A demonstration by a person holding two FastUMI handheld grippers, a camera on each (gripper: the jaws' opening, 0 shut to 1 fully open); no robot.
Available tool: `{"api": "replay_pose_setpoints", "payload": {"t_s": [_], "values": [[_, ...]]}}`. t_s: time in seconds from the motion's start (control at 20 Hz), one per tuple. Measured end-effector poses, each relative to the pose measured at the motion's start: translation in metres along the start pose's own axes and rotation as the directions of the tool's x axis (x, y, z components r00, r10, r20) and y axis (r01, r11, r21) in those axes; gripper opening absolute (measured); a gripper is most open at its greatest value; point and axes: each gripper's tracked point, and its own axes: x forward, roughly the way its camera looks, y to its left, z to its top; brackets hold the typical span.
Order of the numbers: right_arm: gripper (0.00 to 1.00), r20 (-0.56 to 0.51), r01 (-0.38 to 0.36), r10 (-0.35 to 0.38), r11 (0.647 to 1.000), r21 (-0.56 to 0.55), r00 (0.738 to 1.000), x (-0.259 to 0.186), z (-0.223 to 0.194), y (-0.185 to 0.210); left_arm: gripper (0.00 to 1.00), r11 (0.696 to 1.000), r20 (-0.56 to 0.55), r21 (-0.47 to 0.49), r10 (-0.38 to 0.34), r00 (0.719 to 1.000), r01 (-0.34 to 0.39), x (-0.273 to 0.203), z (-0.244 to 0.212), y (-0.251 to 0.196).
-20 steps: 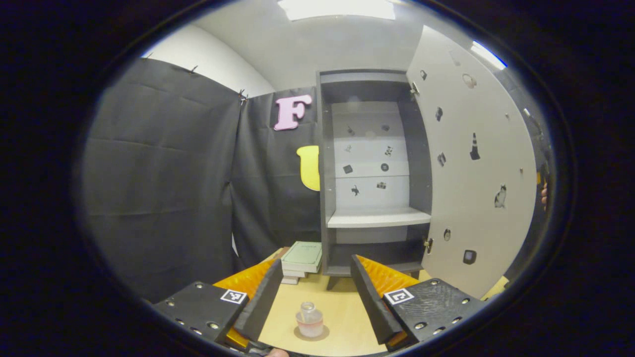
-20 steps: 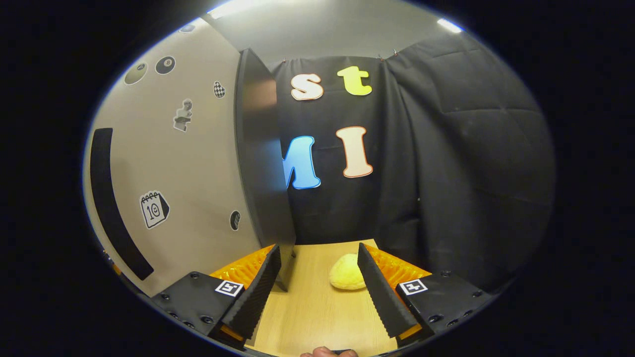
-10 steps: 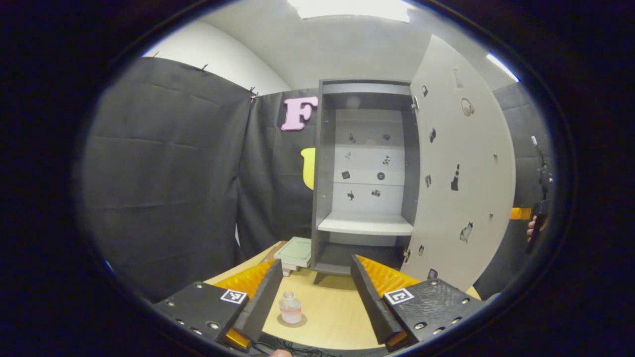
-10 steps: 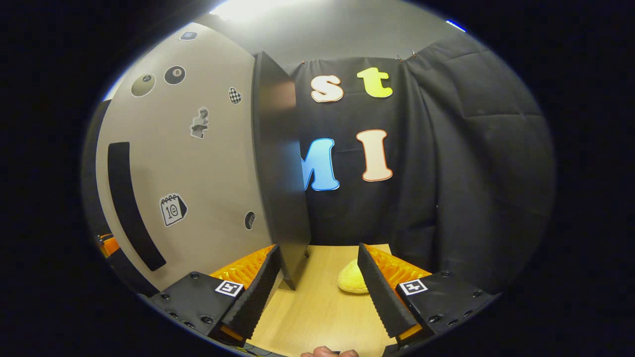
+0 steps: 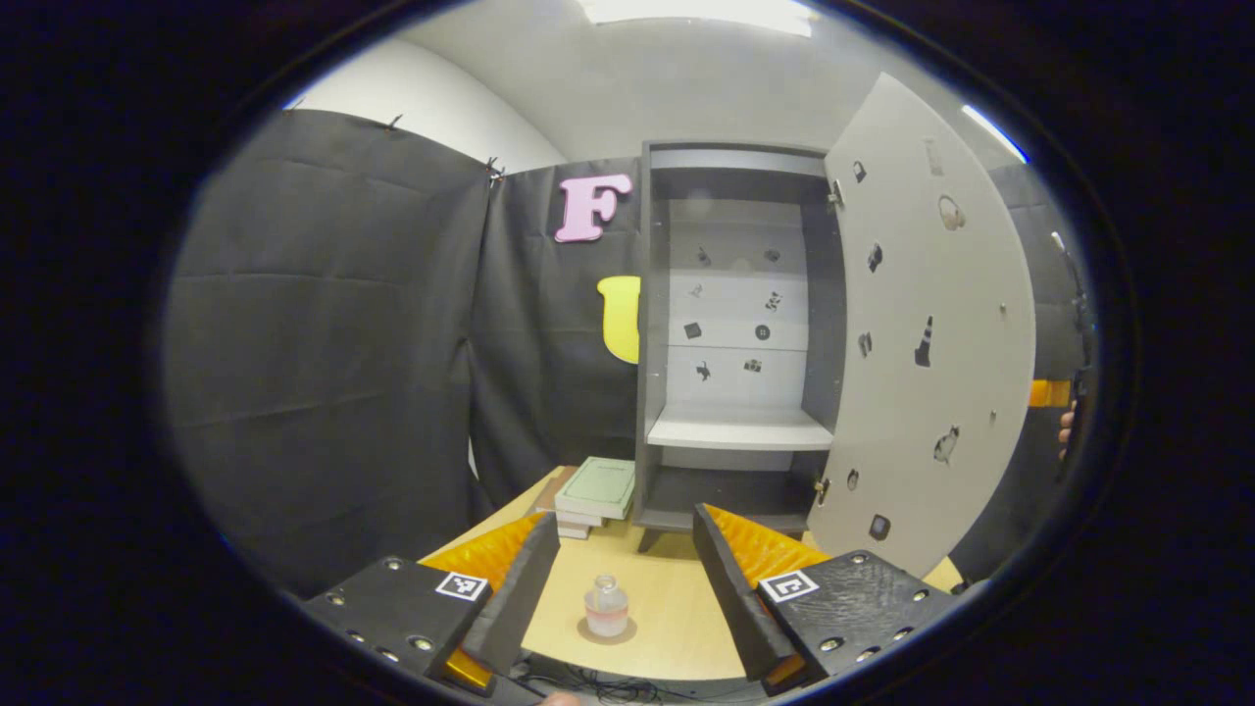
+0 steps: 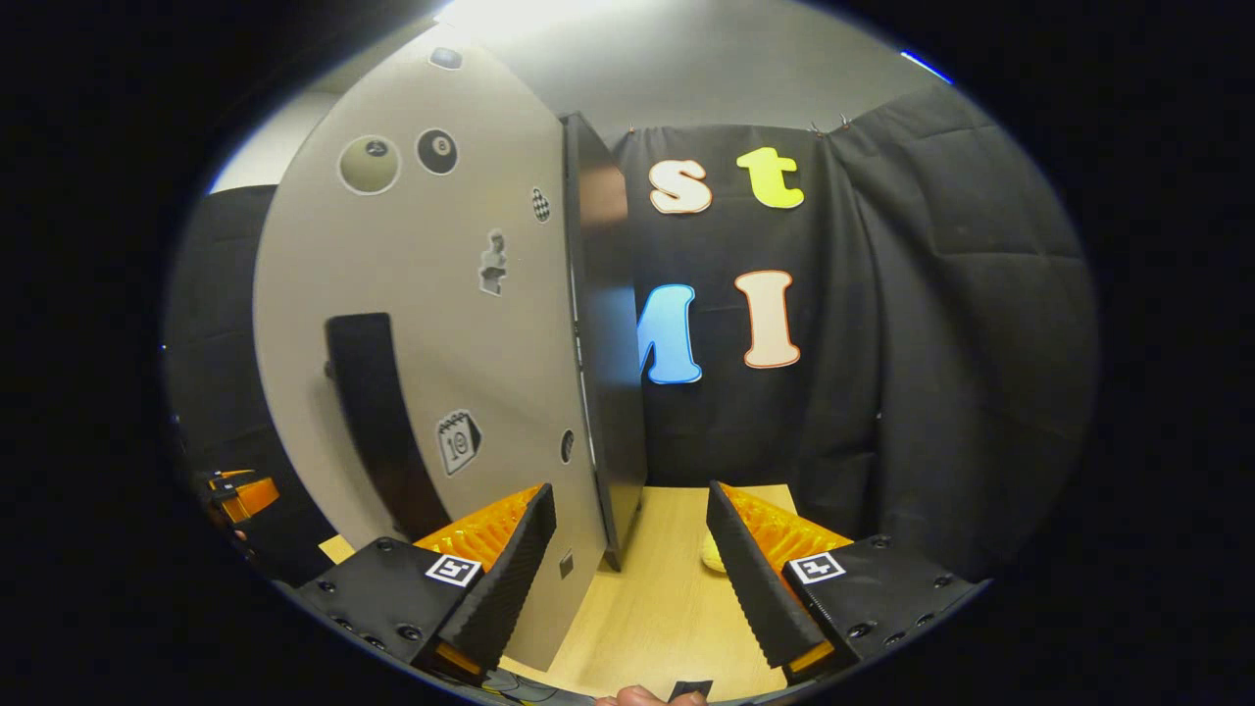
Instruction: Open the cabinet door with the right hand, grasp the bottle in the cabinet with the left hand and place it on the coaster, then close the cabinet door with the right hand.
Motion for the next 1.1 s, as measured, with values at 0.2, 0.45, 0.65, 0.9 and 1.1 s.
{"api": "replay_pose_setpoints", "payload": {"t_s": [0.2,0.45,0.65,0.9,1.1], "values": [[0.92,0.005,0.053,-0.053,0.998,-0.016,0.999,-0.012,0.003,0.019,0.83,0.999,-0.01,-0.021,-0.048,0.999,0.048,0.011,-0.008,0.028],[0.95,0.034,0.104,-0.102,0.994,-0.034,0.994,-0.015,0.014,0.033,0.83,0.996,-0.009,-0.057,-0.066,0.998,0.065,0.018,-0.008,0.069],[0.96,0.035,0.079,-0.078,0.996,-0.03,0.996,-0.013,0.01,0.073,0.82,0.996,-0.019,-0.067,-0.061,0.998,0.06,0.019,-0.015,0.103],[1.0,0.045,0.031,-0.029,0.998,-0.062,0.999,0.004,0.01,0.134,0.82,0.995,-0.035,-0.082,-0.055,0.998,0.052,0.017,-0.029,0.135],[0.95,0.029,-0.017,0.018,0.999,-0.031,0.999,0.026,0.009,0.175,0.83,0.994,-0.04,-0.096,-0.05,0.998,0.046,0.017,-0.036,0.151]]}}
